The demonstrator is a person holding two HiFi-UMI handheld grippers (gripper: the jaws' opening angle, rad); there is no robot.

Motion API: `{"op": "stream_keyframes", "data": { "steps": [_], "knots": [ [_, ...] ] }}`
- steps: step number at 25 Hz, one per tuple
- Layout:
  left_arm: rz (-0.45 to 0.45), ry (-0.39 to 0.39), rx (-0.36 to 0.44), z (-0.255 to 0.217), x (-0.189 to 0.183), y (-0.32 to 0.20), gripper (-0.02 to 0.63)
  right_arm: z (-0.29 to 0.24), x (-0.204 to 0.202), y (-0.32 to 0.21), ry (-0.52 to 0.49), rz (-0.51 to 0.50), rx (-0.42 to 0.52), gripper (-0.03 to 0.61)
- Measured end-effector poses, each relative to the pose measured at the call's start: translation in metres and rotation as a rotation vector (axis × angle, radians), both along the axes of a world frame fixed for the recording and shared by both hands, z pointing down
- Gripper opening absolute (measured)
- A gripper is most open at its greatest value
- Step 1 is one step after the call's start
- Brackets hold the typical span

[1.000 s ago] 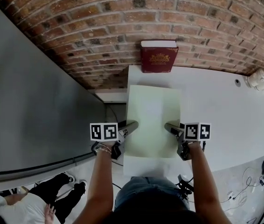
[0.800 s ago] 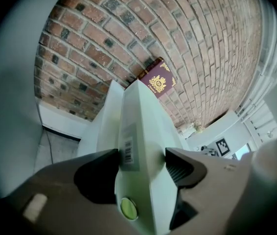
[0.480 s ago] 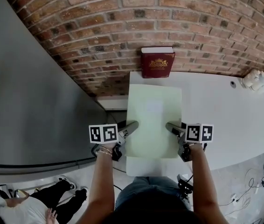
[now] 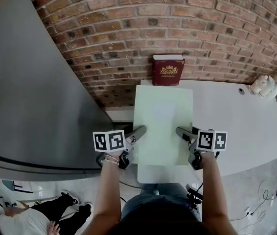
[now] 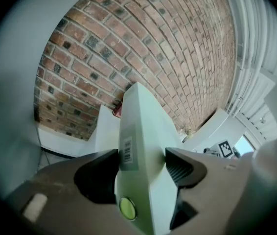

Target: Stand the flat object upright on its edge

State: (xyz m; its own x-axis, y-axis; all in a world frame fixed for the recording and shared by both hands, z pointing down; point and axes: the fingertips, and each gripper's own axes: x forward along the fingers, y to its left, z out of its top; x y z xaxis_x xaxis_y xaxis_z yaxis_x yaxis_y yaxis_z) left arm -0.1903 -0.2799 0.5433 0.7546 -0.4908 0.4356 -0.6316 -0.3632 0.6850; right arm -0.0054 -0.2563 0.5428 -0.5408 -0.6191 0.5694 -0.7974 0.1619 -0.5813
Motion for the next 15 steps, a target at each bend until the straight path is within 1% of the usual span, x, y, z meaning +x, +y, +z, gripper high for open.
{"op": "stream_keyframes", "data": {
  "steps": [8, 15],
  "knots": [
    [-0.003, 0.006, 0.077, -0.03, -0.003, 0.011, 0.307, -0.032, -0.003, 0.012, 0.022, -0.002, 0.086, 0.345],
    [-0.03, 0.004, 0.162, -0.063, 0.001, 0.013, 0.307, -0.064, 0.004, 0.015, 0.01, 0.0, 0.162, 0.342]
  ]
}}
